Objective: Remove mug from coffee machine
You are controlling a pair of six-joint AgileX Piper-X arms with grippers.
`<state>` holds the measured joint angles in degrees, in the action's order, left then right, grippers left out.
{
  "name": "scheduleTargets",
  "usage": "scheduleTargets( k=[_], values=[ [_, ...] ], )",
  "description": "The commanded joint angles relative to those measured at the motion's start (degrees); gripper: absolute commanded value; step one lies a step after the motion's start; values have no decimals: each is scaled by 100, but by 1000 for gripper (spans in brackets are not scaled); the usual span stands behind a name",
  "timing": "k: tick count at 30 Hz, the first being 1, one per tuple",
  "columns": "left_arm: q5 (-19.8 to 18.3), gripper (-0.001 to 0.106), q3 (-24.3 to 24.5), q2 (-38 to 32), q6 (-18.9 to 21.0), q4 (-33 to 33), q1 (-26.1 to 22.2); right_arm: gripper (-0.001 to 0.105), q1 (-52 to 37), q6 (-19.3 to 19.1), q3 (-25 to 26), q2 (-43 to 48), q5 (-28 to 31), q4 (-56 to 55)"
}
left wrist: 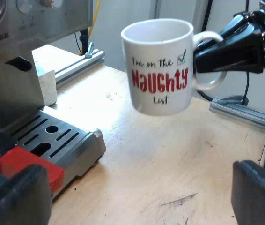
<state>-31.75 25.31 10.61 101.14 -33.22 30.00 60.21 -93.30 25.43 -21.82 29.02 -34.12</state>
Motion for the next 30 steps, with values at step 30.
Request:
scheduleTargets(
  k=[30],
  values=[
    [-63, 80, -7, 829, 56, 550, 22, 0, 0, 823, -457, 203, 1899, -209]
  ],
)
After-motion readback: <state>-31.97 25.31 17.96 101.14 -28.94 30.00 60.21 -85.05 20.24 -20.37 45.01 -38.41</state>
